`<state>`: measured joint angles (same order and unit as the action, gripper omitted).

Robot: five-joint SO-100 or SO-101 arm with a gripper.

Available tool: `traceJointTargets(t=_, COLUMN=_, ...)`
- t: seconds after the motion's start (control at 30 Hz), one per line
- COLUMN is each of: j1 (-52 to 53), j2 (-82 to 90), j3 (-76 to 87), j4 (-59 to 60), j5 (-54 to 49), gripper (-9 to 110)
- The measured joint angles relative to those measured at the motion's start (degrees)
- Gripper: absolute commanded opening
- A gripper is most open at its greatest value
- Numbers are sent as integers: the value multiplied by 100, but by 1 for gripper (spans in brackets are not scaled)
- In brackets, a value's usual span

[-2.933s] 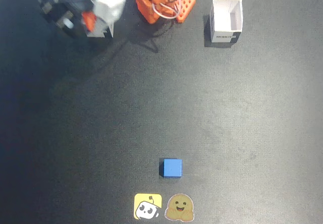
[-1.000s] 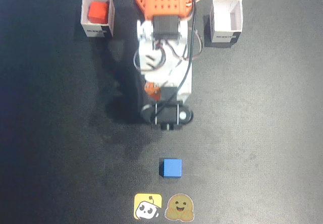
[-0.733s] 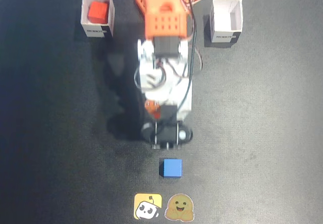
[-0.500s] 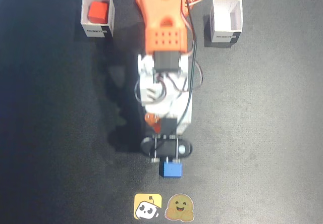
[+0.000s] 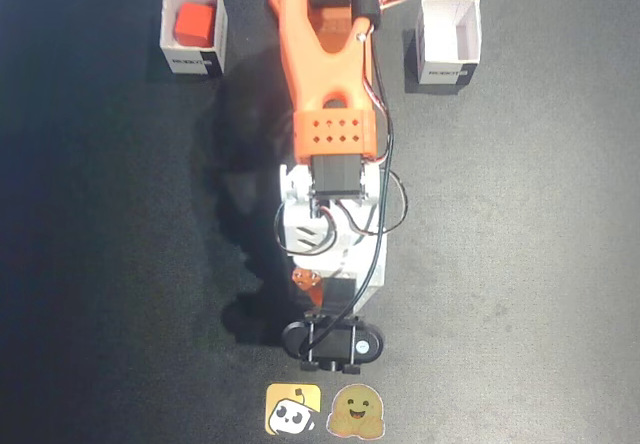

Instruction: Put the red cube in the right box and the blue cube in the left box.

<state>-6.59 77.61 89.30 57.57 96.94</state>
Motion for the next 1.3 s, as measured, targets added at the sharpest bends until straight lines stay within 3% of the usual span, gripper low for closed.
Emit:
traceJointTargets(t=0.53, j1=-193, j2=-439, j3=-360, j4=0, j5=0, gripper=22)
traceJointTargets(t=1.3, j1=-202, j2=-1072, j3=-519, j4=-694, j5=26, gripper=24)
